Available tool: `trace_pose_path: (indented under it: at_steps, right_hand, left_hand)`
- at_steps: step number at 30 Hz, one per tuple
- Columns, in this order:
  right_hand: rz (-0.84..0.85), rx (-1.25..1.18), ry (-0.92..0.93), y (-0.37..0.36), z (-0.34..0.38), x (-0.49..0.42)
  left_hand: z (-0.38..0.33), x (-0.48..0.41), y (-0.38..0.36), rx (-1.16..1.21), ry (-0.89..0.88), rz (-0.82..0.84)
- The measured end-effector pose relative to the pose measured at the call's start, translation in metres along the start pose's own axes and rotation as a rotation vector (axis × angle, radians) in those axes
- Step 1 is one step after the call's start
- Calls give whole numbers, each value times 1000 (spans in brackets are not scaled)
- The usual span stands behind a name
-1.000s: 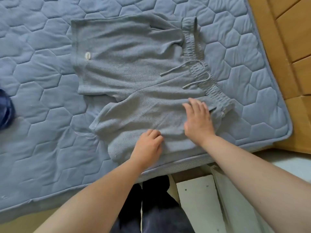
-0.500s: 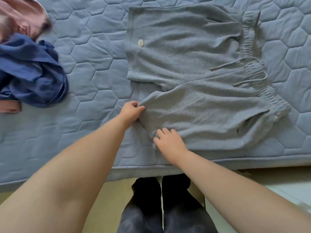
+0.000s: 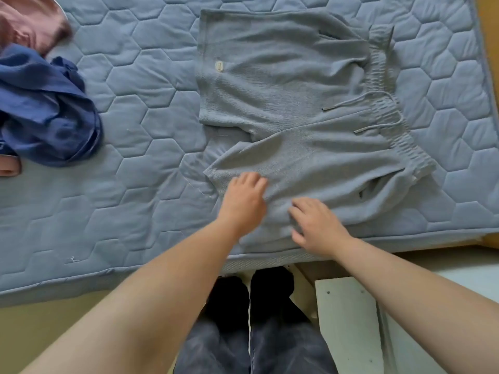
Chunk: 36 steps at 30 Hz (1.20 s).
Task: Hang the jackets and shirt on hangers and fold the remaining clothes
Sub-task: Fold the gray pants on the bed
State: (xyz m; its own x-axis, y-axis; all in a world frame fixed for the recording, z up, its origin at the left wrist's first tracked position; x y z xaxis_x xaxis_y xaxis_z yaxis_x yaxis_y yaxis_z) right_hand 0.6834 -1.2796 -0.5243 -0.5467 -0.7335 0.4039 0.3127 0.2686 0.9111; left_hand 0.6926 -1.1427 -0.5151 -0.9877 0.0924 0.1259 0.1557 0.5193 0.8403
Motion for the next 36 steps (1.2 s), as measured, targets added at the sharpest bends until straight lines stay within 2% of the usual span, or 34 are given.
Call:
trace_pose_path:
  at_steps: [2, 4, 5, 8, 12, 16, 18, 21, 24, 27, 29, 31, 34, 36]
  right_hand:
    - [174, 132, -87, -18, -33, 12]
    - [321, 239, -160, -33, -63, 23]
    - [352, 281, -206, -35, -75, 25]
    - [347, 372, -303, -29, -100, 21]
    - [357, 458, -346, -30, -131, 18]
    - [256, 473, -284, -18, -152, 24]
    - [227, 444, -267, 2, -157, 26]
    - [424, 335, -427, 19, -179, 28]
    - [453, 138, -640, 44, -216, 26]
    - [381, 18, -656, 80, -236, 3]
    - [311, -26, -607, 114, -245, -26]
    - [173, -21, -584, 157, -261, -61]
    - [-183, 5, -635, 227, -294, -109]
    - [-266, -62, -741, 237, -314, -129]
  left_hand:
    - [-31, 11, -37, 23, -45, 221]
    - [-45, 25, -71, -15, 33, 474]
    - [-46, 32, -82, -45, 94, 542]
    - [-43, 36, -90, -134, 199, 546]
    - [-30, 34, -87, -245, 155, 581]
    - [-10, 13, -56, -130, 203, 585]
    - [-1, -2, -33, -85, 298, 649]
    - [18, -27, -5, -81, 393, 753]
    - [42, -59, 37, 218, 590, 539]
    - [70, -78, 81, 591, 812, 273]
    - [87, -95, 108, 744, 893, 188]
    - [105, -127, 145, 731, 867, 24]
    - [121, -181, 209, 507, 794, -357]
    - [123, -203, 220, 492, 814, -454]
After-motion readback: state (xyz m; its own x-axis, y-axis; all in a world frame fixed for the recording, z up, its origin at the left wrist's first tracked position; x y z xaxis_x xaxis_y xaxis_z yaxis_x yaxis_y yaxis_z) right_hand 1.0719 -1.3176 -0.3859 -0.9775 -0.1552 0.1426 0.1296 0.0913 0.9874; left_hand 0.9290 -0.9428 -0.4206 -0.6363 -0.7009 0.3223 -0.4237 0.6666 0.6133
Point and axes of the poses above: each hand's wrist, its own x-axis away from the middle knuckle, its own y-axis out of the back of the hand, z = x × y, the point moved 8 cm from there along -x, towards the middle knuckle, and after that the axes turned 10 degrees about x, right-handed, at the moved point
